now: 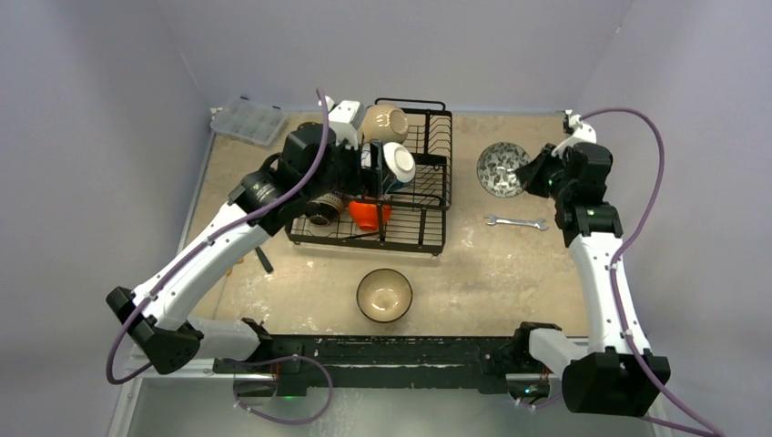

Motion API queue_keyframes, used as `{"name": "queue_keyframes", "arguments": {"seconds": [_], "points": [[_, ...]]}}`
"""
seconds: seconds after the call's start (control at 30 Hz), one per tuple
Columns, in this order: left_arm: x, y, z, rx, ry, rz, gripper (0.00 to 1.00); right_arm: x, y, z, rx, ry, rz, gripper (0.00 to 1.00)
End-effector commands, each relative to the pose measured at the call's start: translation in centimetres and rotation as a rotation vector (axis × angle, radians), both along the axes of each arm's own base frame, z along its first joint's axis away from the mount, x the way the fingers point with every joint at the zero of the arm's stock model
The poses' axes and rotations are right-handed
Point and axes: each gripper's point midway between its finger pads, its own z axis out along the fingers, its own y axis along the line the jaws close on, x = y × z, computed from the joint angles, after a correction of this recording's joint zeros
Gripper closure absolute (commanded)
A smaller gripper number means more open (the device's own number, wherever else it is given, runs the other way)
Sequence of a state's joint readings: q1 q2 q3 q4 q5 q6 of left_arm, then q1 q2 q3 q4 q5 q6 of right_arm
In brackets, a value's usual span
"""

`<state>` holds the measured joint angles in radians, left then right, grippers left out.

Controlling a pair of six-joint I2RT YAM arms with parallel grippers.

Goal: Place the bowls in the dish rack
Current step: Adjust the bowl in the dish rack, then turn the bowl upside down on the dish rack.

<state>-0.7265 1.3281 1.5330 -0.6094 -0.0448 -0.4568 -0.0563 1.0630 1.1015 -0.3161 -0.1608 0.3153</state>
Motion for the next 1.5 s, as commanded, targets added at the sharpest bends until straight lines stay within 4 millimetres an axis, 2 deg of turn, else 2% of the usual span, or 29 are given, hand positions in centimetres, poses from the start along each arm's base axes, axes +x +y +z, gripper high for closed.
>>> {"name": "queue_keyframes", "arguments": {"seconds": [0.0,0.13,0.27,0.37,0.47,0.57,0.7,0.9,1.03,1.23,1.33,1.47], "points": [[-2.1,1.1,2.3,-0.139,-0.065,-0.014,0.15,-0.4,1.2,-1.4,0.129,-0.018,0.068,1.00],[-4.8,2.0,1.2,-0.214,-0.125,-0.074,0.12,-1.6,3.0,-5.1,0.225,0.049,0.150,1.00],[-7.8,2.6,0.7,-0.284,-0.213,-0.177,0.12,-3.2,4.9,-7.5,0.290,0.107,0.245,1.00],[-10.0,2.2,-0.3,-0.281,-0.278,-0.310,0.11,-4.2,5.6,-8.9,0.314,0.146,0.282,1.00],[-12.1,1.5,-2.4,-0.235,-0.315,-0.468,0.11,-5.8,6.5,-10.7,0.354,0.220,0.319,1.00],[-13.4,0.8,-4.1,-0.189,-0.350,-0.594,0.12,-7.6,6.9,-12.6,0.359,0.302,0.319,1.00],[-14.7,-0.4,-6.1,-0.121,-0.421,-0.788,0.12,-9.6,8.2,-13.7,0.367,0.363,0.341,1.00],[-18.8,-3.7,-9.2,0.050,-0.647,-1.168,0.11,-13.1,11.3,-14.8,0.395,0.463,0.402,1.00],[-19.1,-5.6,-10.8,0.173,-0.727,-1.293,0.12,-15.5,12.2,-16.4,0.401,0.563,0.428,1.00],[-18.7,-8.7,-12.0,0.438,-0.886,-1.352,0.14,-17.6,11.6,-17.6,0.355,0.619,0.422,1.00],[-18.5,-10.4,-12.6,0.521,-0.917,-1.368,0.16,-18.0,11.5,-17.8,0.345,0.629,0.431,1.00],[-18.9,-12.3,-15.0,0.631,-0.899,-1.443,0.23,-17.9,11.4,-17.4,0.330,0.619,0.435,1.00]]}}
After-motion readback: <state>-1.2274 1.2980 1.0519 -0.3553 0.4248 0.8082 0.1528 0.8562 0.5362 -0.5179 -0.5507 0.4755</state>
